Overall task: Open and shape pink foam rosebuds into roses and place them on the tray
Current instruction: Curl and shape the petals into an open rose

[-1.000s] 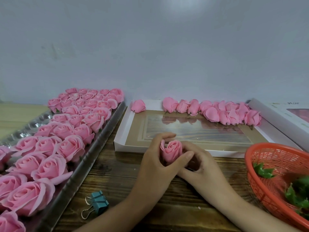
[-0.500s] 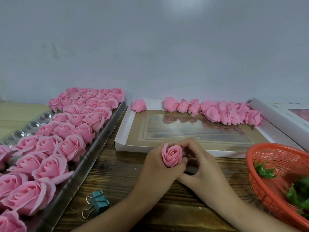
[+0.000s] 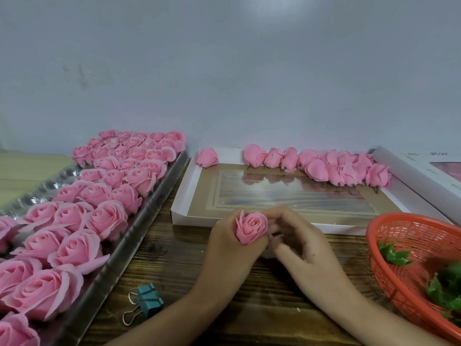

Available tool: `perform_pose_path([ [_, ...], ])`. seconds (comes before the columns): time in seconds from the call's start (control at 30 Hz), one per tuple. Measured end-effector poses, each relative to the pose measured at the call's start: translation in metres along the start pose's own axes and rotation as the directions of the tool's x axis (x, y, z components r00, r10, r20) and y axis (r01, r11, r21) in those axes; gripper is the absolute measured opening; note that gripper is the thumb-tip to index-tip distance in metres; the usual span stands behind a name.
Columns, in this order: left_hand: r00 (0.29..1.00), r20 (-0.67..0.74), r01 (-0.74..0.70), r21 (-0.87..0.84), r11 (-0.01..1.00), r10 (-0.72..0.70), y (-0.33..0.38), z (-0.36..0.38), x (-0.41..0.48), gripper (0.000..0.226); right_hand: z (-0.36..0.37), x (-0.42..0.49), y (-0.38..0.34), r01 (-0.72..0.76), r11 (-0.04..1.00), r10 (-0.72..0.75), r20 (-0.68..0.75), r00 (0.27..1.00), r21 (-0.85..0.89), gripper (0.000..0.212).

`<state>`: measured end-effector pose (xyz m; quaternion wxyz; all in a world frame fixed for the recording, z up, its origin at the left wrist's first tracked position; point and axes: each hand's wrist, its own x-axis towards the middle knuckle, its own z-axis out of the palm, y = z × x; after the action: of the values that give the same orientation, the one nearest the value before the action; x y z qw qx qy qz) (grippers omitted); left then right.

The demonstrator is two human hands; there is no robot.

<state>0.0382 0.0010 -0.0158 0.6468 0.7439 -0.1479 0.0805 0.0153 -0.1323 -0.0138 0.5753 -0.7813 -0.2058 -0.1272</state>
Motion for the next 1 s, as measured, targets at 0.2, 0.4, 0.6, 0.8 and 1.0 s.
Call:
perform_pose_path([
  [0.2,0.998,0.031,-0.065,0.071,0.995,0.063,-0.002,-0.002,0.002,0.013,0.000,0.000,0.002,0.057,0.996,-0.062,-0.067,0.996,-0.073,0.027],
  [0.4,0.990,0.144,0.006,0.029,1.000,-0.010,-0.006,-0.002,0.004,0.012,0.001,-0.003,-0.001,0.127,0.979,-0.132,-0.020,0.991,-0.162,0.016],
  [0.6,0.979,0.203,-0.064,0.159,0.985,0.031,-0.010,0.002,0.005,0.022,0.000,0.000,-0.003,0.202,0.961,-0.206,-0.002,0.978,-0.187,0.008],
  [0.8,0.980,0.180,-0.117,0.182,0.976,0.084,-0.012,0.001,0.003,0.026,0.000,0.002,-0.001,0.228,0.962,-0.228,0.018,0.973,-0.153,0.008],
  [1.0,0.974,0.218,-0.099,0.167,0.981,0.061,-0.014,0.000,0.004,0.021,-0.002,0.002,-0.002,0.229,0.967,-0.228,0.024,0.973,-0.108,0.010],
])
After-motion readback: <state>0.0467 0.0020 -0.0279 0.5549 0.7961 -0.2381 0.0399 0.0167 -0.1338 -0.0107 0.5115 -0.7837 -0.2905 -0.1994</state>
